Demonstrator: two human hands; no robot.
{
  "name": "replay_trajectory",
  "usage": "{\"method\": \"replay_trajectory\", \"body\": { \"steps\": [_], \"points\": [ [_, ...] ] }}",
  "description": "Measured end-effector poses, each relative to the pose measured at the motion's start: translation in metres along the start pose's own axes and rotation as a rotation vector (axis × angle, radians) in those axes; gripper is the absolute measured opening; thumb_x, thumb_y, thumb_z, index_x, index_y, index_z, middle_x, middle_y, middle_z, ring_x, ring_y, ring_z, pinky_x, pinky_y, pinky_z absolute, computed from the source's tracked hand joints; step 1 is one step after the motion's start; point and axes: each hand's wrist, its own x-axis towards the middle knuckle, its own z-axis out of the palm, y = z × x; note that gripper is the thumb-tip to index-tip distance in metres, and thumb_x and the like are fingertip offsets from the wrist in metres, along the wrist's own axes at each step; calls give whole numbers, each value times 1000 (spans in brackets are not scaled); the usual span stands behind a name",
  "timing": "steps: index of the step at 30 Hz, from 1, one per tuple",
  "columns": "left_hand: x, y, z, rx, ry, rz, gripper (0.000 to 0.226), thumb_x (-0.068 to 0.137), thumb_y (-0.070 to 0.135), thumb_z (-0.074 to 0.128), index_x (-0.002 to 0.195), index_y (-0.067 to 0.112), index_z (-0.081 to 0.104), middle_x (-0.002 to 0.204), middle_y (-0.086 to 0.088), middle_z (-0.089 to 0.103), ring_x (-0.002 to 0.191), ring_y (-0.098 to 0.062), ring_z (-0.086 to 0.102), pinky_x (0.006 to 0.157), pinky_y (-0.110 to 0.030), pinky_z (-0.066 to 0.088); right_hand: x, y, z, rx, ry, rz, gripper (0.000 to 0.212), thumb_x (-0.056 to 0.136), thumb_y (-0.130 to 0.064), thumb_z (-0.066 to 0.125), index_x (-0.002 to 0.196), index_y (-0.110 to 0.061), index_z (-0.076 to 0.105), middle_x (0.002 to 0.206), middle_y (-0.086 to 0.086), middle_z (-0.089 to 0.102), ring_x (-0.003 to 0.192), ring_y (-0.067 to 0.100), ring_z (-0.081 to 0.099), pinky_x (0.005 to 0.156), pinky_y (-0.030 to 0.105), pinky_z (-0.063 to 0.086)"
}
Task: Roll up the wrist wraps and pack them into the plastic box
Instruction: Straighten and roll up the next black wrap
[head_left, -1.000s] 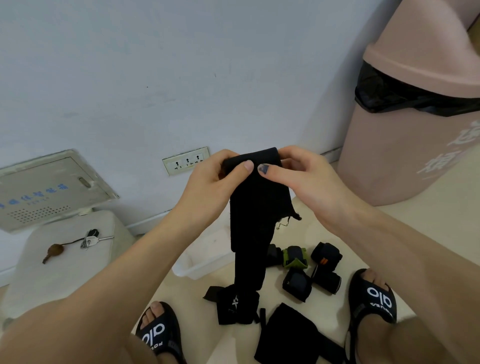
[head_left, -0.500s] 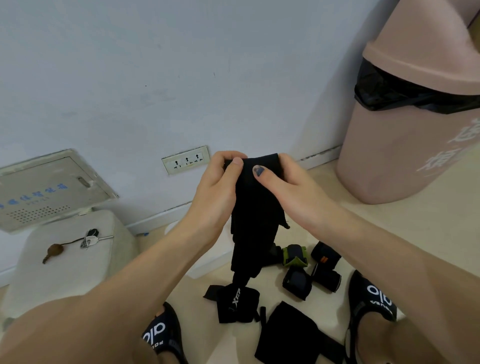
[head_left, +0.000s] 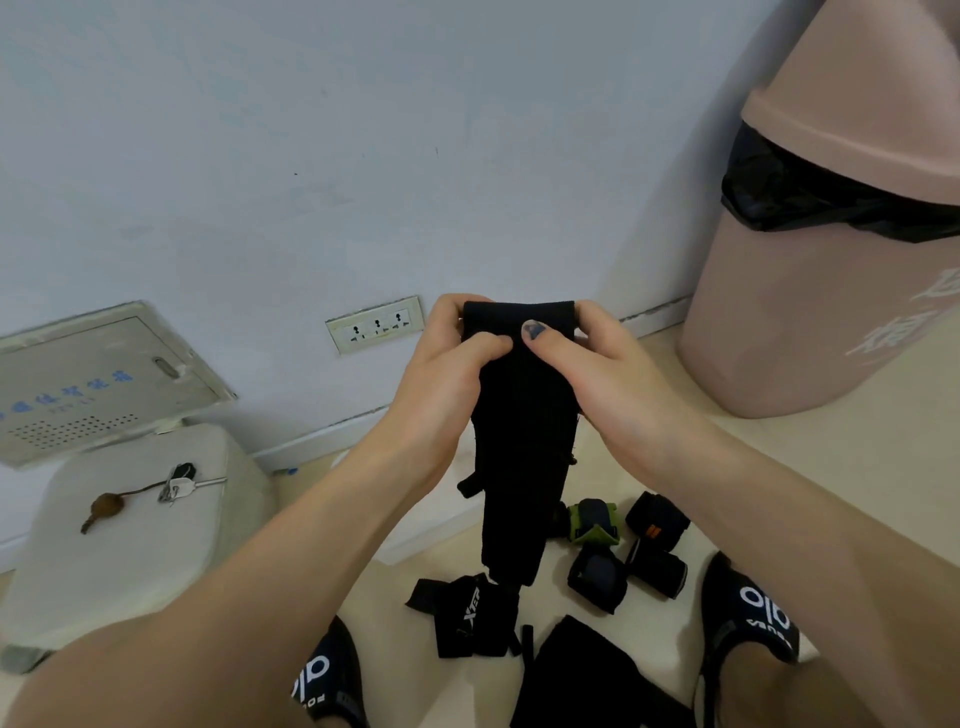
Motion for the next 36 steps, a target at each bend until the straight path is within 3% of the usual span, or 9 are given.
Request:
{"method": "replay_trajectory", "body": {
  "steps": [6, 10, 13, 18, 21, 26, 32, 36],
  "points": [
    [8, 9, -11, 53, -54, 21, 18, 98, 5, 51, 98, 22, 56, 82, 3, 60, 76, -14, 57, 63, -28, 43, 10, -7, -5, 28, -85, -22, 11, 103, -17, 62, 113, -15, 66, 97, 9, 78, 92, 25, 78, 79, 37, 62],
    [13, 11, -16, 87, -58, 29, 24, 98, 3, 50, 92, 25, 55, 78, 0, 57, 70, -20, 54, 57, -29, 41, 16, -7, -5, 29, -101, -12, 11, 102, -14, 63, 111, -18, 66, 91, 10, 77, 88, 24, 77, 71, 31, 60],
    [18, 12, -18, 88, -58, 12, 24, 96, 0, 50, 93, 23, 56, 77, -1, 56, 71, -20, 53, 56, -26, 41, 20, -4, -4, 23, -125, 0, 16, 102, -10, 62, 113, -20, 66, 95, 20, 74, 88, 28, 75, 74, 36, 61],
    [23, 12, -21, 82, -87, -11, 28, 96, -3, 51, 92, 24, 59, 78, -1, 59, 72, -20, 54, 57, -25, 43, 26, -4, -4, -4, -184, 0, 23, 103, -5, 58, 110, -26, 65, 86, 17, 68, 75, 21, 67, 68, 35, 55],
    [26, 12, -23, 82, -107, -8, 33, 96, -5, 50, 90, 26, 60, 83, -1, 59, 73, -18, 55, 59, -23, 44, 30, -5, -5, -57, -195, -15, 28, 104, -5, 56, 108, -32, 65, 93, 27, 65, 77, 28, 60, 73, 44, 49],
    [32, 11, -28, 70, -119, -49, 38, 95, -8, 49, 85, 26, 61, 81, 6, 61, 68, -13, 54, 58, -22, 43, 36, -9, -4, -45, -235, 28, 29, 102, -2, 56, 105, -29, 65, 100, 33, 61, 78, 27, 57, 75, 44, 48],
    [32, 9, -32, 94, -128, -52, 33, 96, -7, 51, 85, 22, 62, 78, 10, 60, 64, -11, 54, 56, -21, 43, 42, -9, 0, -39, -220, 84, 7, 103, -25, 61, 100, -28, 67, 87, 22, 59, 77, 28, 58, 75, 45, 50],
    [33, 6, -34, 78, -142, -82, 34, 96, -6, 51, 85, 24, 63, 76, 10, 59, 60, -11, 53, 54, -22, 42, 42, -4, 2, -50, -197, 54, 13, 102, -17, 62, 98, -28, 67, 83, 16, 60, 73, 24, 56, 72, 42, 47]
  ]
}}
